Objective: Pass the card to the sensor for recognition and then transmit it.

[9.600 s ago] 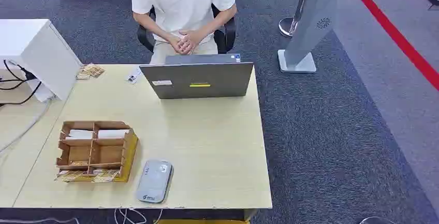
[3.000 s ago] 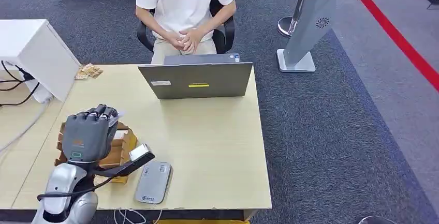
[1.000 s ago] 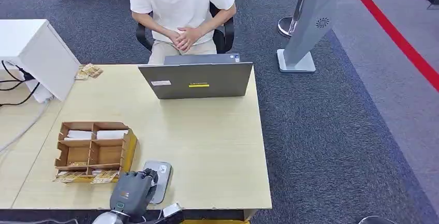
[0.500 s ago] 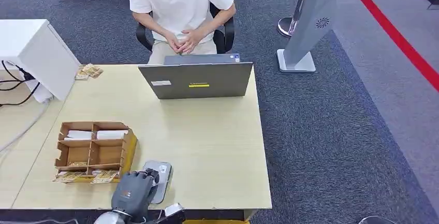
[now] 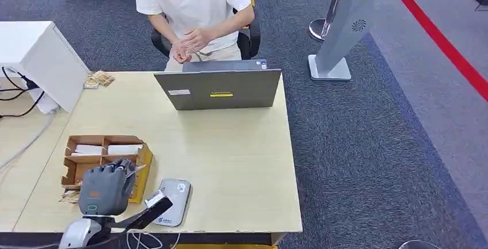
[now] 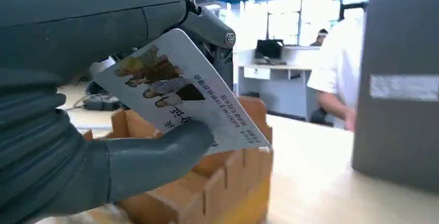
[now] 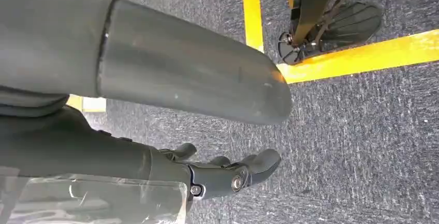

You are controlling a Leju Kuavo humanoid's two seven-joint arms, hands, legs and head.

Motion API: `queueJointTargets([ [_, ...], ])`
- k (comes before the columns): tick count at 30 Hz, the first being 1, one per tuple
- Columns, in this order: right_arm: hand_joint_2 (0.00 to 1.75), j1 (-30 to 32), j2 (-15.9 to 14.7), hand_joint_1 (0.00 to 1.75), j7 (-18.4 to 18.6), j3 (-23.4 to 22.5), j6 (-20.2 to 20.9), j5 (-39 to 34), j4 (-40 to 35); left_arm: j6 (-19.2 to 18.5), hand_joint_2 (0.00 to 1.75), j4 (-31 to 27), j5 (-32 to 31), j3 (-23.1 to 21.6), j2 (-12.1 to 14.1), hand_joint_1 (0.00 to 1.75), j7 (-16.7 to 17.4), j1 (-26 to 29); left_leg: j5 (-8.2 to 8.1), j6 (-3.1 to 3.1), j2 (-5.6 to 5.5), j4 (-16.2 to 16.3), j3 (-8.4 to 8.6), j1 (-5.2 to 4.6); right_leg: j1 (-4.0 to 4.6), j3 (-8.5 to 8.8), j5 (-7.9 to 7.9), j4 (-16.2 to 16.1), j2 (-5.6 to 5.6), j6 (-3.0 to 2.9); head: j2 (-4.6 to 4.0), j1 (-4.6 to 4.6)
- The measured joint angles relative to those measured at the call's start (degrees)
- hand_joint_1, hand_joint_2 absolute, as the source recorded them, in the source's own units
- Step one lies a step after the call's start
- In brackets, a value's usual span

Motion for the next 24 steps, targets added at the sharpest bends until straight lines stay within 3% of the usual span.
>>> queueJointTargets([
  [7, 0.00, -0.04, 0.02, 0.00, 0.66, 0.31, 0.09, 1.55, 0.00, 4.15, 1.75, 0.57, -2.12, 5.99, 1.51, 1.75, -1.09, -6.03, 0.02, -0.02, -0.03, 0.00, 0.02, 0.00, 0.00, 0.02, 0.01, 0.01, 0.00, 0.00, 0.00, -0.02],
  [10, 0.00, -0.07, 0.02, 0.00, 0.79, 0.88, 0.50, 2.97, 0.02, 8.07, 1.75, 2.65, -4.90, 6.95, 1.97, 1.75, -1.77, -9.27, 0.02, -0.02, -0.04, 0.01, 0.02, 0.00, 0.00, 0.02, 0.01, 0.01, -0.01, 0.00, 0.00, -0.02],
  [18, 0.00, -0.14, 0.02, 0.00, 1.68, 3.50, 1.05, 5.79, 0.33, 13.15, 1.75, 18.46, -11.47, 8.35, 4.67, 1.75, -2.08, -23.44, 0.12, -0.03, -0.09, 0.01, 0.03, 0.00, 0.00, 0.03, 0.06, 0.04, -0.05, -0.04, 0.00, 0.00],
  [24, 0.00, -0.17, 0.02, 0.00, 2.27, 4.96, 1.49, 6.97, 0.63, 13.66, 1.75, 28.78, -13.88, 8.35, 4.79, 1.75, -1.16, -31.64, 0.12, -0.03, -0.07, 0.02, 0.02, 0.00, 0.00, 0.03, 0.07, 0.04, -0.01, -0.04, 0.00, -0.02],
])
